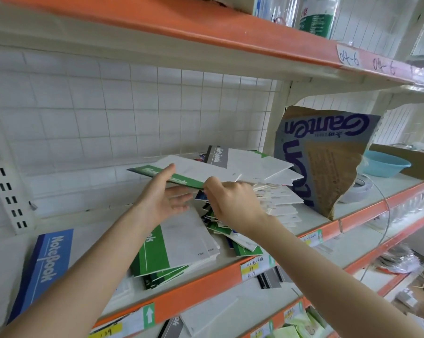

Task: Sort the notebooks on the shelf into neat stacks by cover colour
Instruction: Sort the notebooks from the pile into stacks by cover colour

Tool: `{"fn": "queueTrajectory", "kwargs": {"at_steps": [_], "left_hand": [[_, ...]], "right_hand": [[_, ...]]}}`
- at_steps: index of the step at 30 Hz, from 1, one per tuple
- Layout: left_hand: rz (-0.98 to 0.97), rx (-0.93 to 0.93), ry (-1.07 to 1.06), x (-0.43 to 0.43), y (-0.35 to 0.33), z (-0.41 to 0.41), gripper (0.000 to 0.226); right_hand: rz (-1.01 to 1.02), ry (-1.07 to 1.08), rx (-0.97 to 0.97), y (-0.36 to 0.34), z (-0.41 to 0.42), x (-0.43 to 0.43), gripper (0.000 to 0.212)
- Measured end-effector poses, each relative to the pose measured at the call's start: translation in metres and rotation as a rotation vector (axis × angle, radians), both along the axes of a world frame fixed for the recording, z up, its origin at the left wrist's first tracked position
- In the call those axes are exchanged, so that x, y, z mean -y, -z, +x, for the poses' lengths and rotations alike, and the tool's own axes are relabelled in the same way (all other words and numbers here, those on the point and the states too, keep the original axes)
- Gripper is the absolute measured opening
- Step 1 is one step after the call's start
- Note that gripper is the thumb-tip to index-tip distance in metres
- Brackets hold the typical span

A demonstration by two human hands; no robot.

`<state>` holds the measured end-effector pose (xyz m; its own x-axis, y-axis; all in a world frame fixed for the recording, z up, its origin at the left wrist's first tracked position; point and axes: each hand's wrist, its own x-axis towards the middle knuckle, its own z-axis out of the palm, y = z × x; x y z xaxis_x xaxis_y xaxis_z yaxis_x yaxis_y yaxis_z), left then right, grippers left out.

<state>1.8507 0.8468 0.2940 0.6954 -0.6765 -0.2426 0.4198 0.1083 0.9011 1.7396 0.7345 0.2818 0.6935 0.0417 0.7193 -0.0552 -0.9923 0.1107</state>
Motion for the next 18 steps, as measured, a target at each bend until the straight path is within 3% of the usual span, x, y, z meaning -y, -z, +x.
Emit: {"fn": "queueTrajectory", "kwargs": {"at_steps": [3, 6, 9, 12, 18], "left_hand": [[-0.216, -0.158, -0.144, -0.002, 0.002, 0.007, 0.016], [-0.278, -0.176, -0.215, -0.009, 0.002, 0.015, 0.019], [-0.209, -0.114, -0.231, -0.019, 0.001, 0.020, 0.018], [-0.152, -0.070, -0.224, -0.026, -0.001, 0.022, 0.020], [-0.120, -0.093, -0.226, -0.037, 0.002, 0.031, 0.016]], "right_hand": [[0.049, -0.198, -0.080, 0.001, -0.006, -0.003, 0.028], [0.266, -0.128, -0.107, -0.008, -0.005, 0.017, 0.044], [0.425, 0.114, -0.092, -0.020, 0.000, 0.052, 0.036], [0.547, 0.275, -0.283, -0.028, 0.006, 0.074, 0.034], [0.557, 0.232, -0.415, -0.041, 0.012, 0.082, 0.031]]}}
